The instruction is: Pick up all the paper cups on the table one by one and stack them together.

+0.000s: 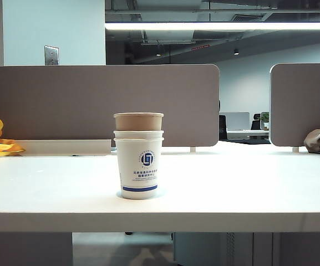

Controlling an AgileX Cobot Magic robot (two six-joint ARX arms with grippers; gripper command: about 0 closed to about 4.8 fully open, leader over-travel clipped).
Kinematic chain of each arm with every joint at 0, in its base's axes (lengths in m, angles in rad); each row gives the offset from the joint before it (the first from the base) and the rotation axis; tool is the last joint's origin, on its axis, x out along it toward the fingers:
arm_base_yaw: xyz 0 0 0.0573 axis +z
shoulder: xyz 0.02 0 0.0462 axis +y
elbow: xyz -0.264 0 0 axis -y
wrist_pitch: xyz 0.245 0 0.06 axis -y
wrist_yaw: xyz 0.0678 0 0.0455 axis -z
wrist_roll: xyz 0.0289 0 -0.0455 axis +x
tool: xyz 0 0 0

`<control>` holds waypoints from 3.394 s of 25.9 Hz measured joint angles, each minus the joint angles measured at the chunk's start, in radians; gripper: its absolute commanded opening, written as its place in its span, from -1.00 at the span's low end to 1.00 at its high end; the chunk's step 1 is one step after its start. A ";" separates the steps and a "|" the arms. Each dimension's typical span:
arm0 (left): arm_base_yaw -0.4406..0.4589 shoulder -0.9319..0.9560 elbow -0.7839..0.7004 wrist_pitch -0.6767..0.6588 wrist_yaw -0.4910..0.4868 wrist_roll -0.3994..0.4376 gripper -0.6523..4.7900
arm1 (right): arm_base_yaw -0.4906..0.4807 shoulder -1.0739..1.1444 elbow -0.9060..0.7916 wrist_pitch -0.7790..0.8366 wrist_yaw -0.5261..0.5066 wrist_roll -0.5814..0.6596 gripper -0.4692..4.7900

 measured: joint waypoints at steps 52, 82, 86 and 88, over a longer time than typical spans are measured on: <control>0.210 0.000 0.000 -0.030 -0.022 0.007 -0.25 | -0.129 0.000 -0.016 -0.069 0.069 0.001 -0.07; 0.210 0.000 0.000 -0.034 -0.329 -0.165 -0.25 | -0.125 0.000 -0.018 -0.085 0.311 0.053 -0.07; 0.209 0.000 0.000 -0.034 -0.329 -0.165 -0.25 | -0.109 0.000 -0.018 -0.084 0.290 0.053 -0.07; 0.210 0.000 0.000 -0.034 -0.329 -0.165 -0.25 | -0.046 0.000 -0.019 -0.080 0.279 0.053 -0.07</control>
